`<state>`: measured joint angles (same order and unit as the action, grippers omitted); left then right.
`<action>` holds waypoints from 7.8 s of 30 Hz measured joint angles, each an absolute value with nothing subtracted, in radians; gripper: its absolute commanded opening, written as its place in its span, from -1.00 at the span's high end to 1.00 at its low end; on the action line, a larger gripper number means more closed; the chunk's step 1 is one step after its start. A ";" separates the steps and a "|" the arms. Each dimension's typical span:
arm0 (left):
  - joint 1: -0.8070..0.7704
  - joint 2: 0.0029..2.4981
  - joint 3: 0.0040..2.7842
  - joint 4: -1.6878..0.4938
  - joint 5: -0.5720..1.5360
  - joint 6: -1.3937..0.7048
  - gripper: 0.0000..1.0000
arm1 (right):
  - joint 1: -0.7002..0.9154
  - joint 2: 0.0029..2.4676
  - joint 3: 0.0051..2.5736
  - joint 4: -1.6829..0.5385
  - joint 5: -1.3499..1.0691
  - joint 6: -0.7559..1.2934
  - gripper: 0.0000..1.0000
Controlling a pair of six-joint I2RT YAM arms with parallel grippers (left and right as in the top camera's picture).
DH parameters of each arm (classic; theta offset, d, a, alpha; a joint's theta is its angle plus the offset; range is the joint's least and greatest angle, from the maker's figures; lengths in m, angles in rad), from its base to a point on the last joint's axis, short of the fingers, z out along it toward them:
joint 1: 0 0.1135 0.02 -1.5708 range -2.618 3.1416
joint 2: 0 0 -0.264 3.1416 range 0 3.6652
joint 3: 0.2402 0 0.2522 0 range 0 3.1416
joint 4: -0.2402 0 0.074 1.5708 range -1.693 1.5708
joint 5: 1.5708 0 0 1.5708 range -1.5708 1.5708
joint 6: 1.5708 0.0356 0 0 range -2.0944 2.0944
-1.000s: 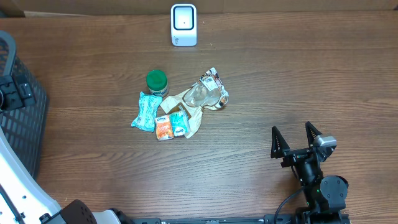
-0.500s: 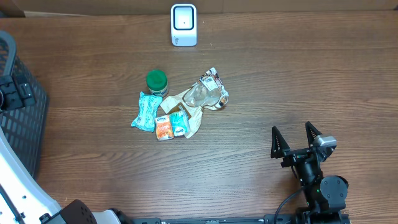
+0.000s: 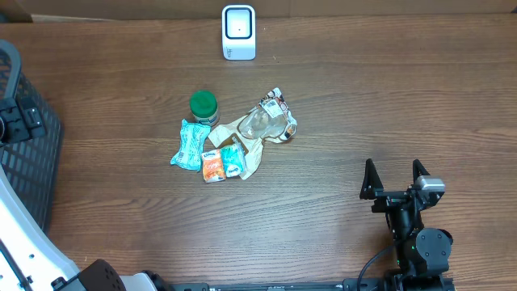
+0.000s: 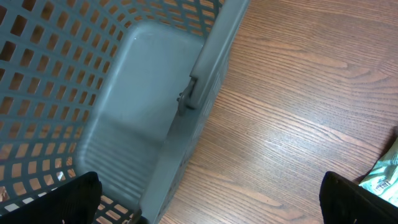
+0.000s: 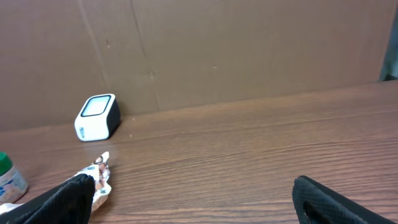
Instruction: Scan the item barcode
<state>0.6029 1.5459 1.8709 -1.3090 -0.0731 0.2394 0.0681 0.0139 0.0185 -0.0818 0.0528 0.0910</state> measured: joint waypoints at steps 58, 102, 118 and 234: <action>-0.076 1.658 1.871 -1.077 0.256 -0.033 0.47 | 0.087 1.223 0.852 -0.415 -0.591 0.525 -0.41; -0.288 1.929 1.870 -1.058 0.134 -0.154 0.75 | 0.269 1.856 1.135 -0.440 -0.489 0.672 0.93; -0.308 2.055 1.871 -1.089 0.212 0.026 0.91 | 0.245 1.845 1.484 -0.823 -0.497 0.400 0.01; 0.275 2.114 2.644 -1.687 0.329 -0.017 -0.99 | 0.551 1.672 1.538 -0.602 0.360 -0.098 0.93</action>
